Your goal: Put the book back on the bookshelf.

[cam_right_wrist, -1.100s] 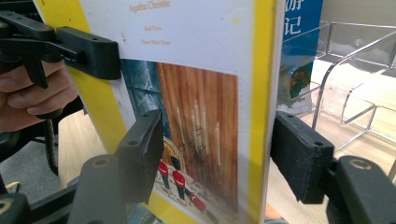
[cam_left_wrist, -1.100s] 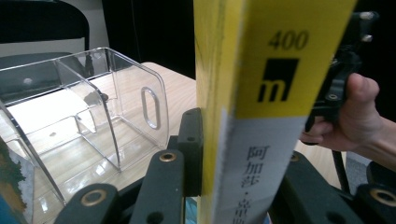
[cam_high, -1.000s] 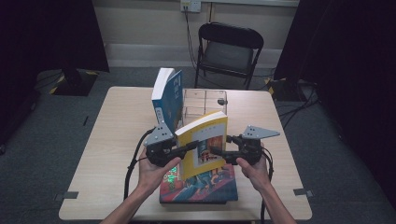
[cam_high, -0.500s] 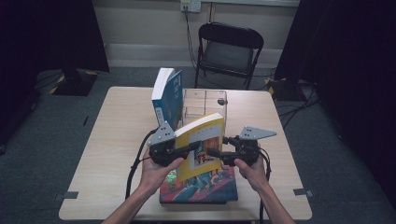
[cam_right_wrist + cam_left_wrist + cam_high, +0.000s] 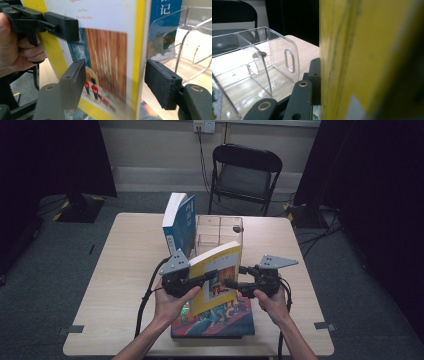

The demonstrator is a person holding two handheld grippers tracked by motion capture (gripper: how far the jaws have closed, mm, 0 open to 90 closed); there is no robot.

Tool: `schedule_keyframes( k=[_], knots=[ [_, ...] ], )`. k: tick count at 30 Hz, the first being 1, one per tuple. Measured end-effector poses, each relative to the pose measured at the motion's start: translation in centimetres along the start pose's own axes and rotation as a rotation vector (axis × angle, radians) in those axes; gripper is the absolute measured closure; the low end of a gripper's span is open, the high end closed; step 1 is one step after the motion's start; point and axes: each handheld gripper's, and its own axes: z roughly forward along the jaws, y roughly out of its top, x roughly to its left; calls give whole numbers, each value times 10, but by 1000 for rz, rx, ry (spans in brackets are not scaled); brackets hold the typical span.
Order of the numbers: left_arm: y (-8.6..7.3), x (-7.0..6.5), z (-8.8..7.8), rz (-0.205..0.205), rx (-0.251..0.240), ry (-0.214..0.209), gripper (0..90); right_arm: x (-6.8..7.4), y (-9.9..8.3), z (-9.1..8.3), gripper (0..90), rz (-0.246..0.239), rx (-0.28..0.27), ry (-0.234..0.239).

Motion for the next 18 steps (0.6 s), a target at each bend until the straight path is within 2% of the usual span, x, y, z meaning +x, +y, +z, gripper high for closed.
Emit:
schedule_keyframes(
  k=[3,5,7,10,15,18],
  knots=[
    [0,3,0,-10,-1,32,757,-2,-5,-10,305,-7,7,-40],
    [3,5,0,-10,4,43,757,-5,-11,-18,275,5,6,-69],
    [4,8,0,-35,-3,53,757,-9,-19,-28,256,24,-2,-109],
    [7,13,-2,-33,2,79,757,-16,-32,-42,212,46,7,-163],
    [10,17,-5,-25,5,121,757,-28,-51,-57,162,87,54,-239],
    [11,22,-7,-37,2,149,757,-35,-59,-64,158,100,95,-284]
  ],
)
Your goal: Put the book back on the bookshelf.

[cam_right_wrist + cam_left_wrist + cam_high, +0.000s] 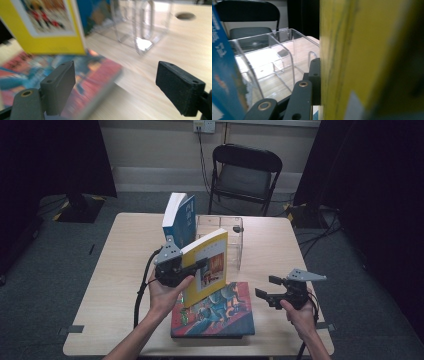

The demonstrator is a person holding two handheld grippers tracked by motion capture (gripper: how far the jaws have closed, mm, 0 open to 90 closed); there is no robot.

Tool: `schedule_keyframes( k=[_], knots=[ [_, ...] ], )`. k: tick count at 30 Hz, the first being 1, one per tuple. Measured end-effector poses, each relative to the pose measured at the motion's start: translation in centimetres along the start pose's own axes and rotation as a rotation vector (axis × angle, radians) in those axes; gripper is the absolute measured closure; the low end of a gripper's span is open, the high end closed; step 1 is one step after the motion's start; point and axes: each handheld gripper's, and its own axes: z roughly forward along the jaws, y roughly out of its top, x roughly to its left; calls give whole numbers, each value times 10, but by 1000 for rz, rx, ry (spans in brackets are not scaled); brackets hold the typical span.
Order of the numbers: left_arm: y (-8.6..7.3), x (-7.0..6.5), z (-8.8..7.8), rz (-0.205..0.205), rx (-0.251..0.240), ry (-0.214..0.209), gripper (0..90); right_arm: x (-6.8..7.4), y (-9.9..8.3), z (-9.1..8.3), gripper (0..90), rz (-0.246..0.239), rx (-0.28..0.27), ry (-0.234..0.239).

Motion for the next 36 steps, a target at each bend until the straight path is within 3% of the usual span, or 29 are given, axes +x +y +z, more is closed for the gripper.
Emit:
schedule_keyframes(
  k=[4,6,8,11,20,26,31,34,36],
  knots=[
    [2,7,-2,-18,-21,46,757,-12,-16,1,147,3,80,-78],
    [3,10,-1,6,-9,59,758,-17,-25,5,148,42,105,-134],
    [3,11,1,3,0,79,757,-22,-32,9,148,68,125,-168],
    [5,17,2,-17,-19,85,757,-26,-37,14,149,66,163,-183],
    [11,28,13,-16,-31,177,757,-29,-45,28,151,37,268,-203],
    [15,34,29,-20,-31,217,757,-30,-52,31,149,1,304,-230],
    [19,33,42,7,-36,259,758,-32,-57,31,144,-17,269,-248],
    [22,37,52,-29,-28,269,757,-30,-60,32,140,-47,255,-266],
    [23,38,56,-15,-19,275,757,-29,-61,32,138,-50,253,-269]
  ],
)
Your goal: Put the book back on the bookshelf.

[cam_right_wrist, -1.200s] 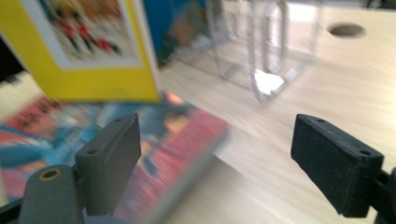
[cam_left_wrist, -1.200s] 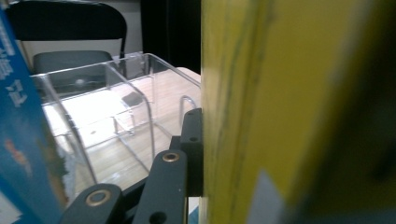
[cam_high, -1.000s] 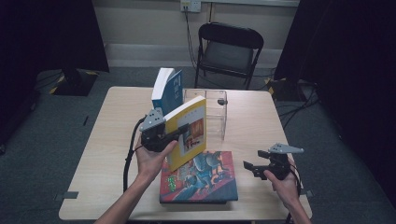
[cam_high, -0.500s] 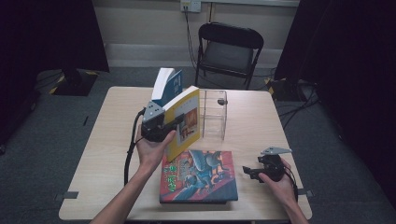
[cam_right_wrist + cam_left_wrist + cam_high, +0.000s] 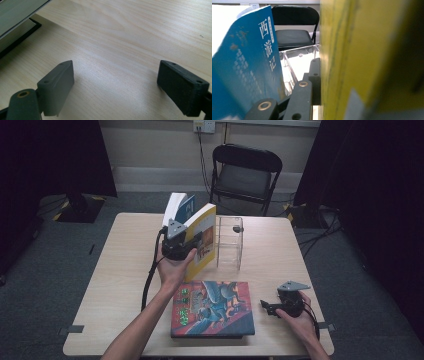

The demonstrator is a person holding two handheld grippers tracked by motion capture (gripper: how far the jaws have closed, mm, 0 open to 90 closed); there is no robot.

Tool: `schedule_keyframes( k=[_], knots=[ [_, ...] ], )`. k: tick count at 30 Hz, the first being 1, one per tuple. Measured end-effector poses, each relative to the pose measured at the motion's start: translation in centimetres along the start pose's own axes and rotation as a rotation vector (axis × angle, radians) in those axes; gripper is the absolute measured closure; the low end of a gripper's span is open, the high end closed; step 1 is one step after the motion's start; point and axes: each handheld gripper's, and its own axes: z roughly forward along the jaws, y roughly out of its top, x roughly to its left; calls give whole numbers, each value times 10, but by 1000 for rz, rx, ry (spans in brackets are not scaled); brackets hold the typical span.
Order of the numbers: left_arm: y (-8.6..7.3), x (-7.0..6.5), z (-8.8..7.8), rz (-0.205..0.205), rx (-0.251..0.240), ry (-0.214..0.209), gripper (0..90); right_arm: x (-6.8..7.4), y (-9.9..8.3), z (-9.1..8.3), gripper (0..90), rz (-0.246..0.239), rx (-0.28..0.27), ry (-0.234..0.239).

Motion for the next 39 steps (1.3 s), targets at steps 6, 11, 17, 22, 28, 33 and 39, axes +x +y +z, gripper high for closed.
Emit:
schedule_keyframes(
  k=[6,11,17,22,28,33,39],
  knots=[
    [0,3,15,-13,-8,25,757,0,0,0,138,1,-2,-1],
    [-4,2,29,-4,-8,55,757,0,-1,0,137,3,-4,-1],
    [-17,-1,48,2,-11,75,756,0,-1,0,137,3,-6,-2],
    [-29,-4,57,-14,-11,72,756,1,-1,0,137,1,-10,-3],
    [-35,-2,56,-20,-8,56,753,1,-2,0,137,2,-15,-4],
    [-39,-2,48,6,-15,25,731,0,-1,1,137,2,-14,-3],
    [-37,-4,34,10,-30,-14,646,0,-1,1,137,4,-16,-5]
  ],
)
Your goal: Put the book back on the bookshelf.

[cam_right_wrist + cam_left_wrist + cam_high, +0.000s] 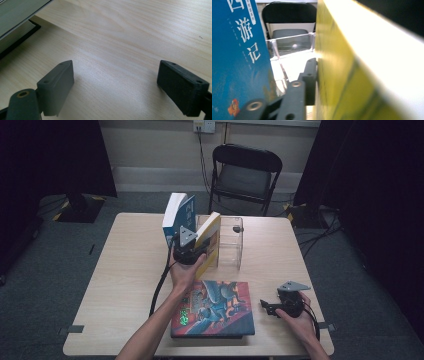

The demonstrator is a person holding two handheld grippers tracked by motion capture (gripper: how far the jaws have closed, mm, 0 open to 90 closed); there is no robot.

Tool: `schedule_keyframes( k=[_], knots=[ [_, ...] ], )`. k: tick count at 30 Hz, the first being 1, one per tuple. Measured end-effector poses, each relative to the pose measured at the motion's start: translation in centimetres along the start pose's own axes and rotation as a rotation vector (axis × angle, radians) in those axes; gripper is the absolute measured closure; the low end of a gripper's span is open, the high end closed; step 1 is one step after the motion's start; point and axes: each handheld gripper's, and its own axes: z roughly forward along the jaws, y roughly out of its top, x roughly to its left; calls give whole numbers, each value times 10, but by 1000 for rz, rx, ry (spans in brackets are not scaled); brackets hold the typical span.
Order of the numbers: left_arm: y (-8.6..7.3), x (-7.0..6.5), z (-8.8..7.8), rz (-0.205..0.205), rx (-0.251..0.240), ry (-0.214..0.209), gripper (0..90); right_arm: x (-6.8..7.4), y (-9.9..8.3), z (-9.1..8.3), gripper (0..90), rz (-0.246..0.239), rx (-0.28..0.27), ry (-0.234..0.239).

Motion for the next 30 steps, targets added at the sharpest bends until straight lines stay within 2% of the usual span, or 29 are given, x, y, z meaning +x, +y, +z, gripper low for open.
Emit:
schedule_keyframes(
  k=[3,5,6,10,15,18,23,24,25,29,30],
  knots=[
    [4,-1,-5,25,14,3,631,0,0,0,137,0,-1,0],
    [5,-1,-7,14,27,3,600,0,0,0,137,1,-1,-1],
    [6,-1,-9,-5,33,6,592,0,0,0,137,1,-1,-1],
    [10,1,-13,-28,63,-18,592,0,0,0,137,0,-2,0],
    [21,3,-20,-28,115,-47,585,0,0,0,137,0,-3,0],
    [31,4,-25,-26,132,-49,583,0,0,0,137,-1,-3,0],
    [51,-1,-34,46,172,-40,500,0,0,0,136,2,-3,-2],
    [56,-1,-34,63,202,-36,502,0,0,1,137,1,-3,-2],
    [60,-1,-32,62,228,-44,502,0,0,1,137,2,-3,-2],
    [75,5,-22,36,329,-59,521,0,0,1,136,-3,-3,-1],
    [79,5,-19,30,359,-48,531,0,1,1,136,-3,-4,-2]
  ],
)
